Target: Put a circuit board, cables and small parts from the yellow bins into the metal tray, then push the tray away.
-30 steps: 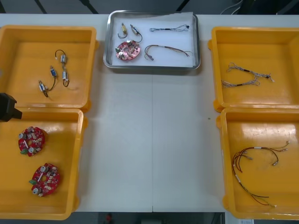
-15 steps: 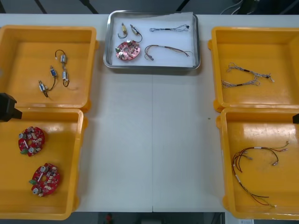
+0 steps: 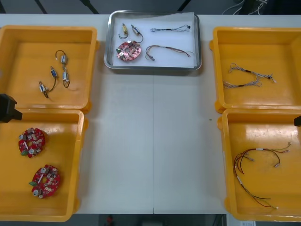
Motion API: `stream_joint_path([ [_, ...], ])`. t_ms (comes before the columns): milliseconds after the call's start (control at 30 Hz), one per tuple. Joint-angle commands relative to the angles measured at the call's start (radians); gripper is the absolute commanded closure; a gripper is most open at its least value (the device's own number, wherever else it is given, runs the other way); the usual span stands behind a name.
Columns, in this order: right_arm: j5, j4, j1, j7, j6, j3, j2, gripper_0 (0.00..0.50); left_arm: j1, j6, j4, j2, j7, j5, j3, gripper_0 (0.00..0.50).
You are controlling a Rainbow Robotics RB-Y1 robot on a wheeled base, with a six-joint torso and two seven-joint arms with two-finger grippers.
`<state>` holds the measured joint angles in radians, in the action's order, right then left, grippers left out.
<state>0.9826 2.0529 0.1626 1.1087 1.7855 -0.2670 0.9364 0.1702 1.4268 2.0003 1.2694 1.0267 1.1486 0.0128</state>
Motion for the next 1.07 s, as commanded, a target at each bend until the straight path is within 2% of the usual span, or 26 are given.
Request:
stream_joint_path([
  [33,-0.009,0.003,-0.008,0.010,0.006,-0.018,-0.005,0.000,-0.017,-0.006,0.017,0.048,0.035,-0.009,-0.001,0.000],
  [1067,-0.009,0.003,-0.008,0.010,0.006,-0.018,-0.005,0.000,-0.017,-0.006,0.017,0.048,0.035,-0.009,-0.001,0.000],
])
